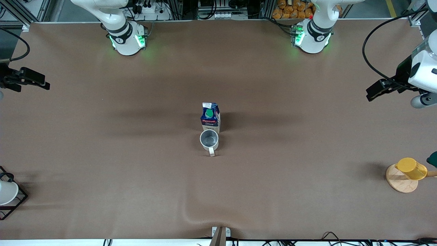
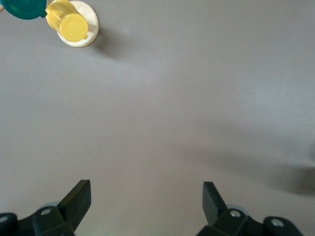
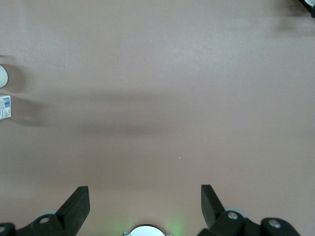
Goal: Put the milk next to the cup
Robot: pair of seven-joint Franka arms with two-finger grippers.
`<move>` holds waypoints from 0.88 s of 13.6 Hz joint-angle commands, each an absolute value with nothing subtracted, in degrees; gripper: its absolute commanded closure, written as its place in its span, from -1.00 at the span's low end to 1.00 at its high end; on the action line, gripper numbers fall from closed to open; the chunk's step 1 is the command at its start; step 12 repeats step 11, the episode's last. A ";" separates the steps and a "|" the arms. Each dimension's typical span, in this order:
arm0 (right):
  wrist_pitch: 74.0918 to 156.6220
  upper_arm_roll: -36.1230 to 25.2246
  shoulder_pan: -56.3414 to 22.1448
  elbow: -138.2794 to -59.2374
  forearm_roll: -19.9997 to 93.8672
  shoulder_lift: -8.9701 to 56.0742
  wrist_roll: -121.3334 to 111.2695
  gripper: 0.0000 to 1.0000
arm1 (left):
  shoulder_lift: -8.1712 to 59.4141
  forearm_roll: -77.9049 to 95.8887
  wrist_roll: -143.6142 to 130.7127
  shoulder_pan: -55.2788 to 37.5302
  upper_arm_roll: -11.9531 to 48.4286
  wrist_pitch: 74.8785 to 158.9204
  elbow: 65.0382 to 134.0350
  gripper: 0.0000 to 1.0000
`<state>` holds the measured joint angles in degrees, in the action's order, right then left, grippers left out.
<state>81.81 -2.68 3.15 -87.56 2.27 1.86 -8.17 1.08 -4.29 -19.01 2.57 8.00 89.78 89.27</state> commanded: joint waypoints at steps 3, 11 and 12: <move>81.30 -2.11 3.52 -88.59 1.41 0.44 -8.61 -1.00 | -0.62 -2.99 -14.50 2.73 8.00 90.62 90.79 -1.00; 81.30 -2.11 3.52 -88.59 1.41 0.44 -8.61 -1.00 | -0.79 -1.23 -14.33 0.88 7.91 89.21 90.70 -1.00; 81.30 -2.11 3.52 -88.59 1.41 0.44 -8.61 -1.00 | -0.79 -1.23 -14.33 0.88 7.91 89.21 90.70 -1.00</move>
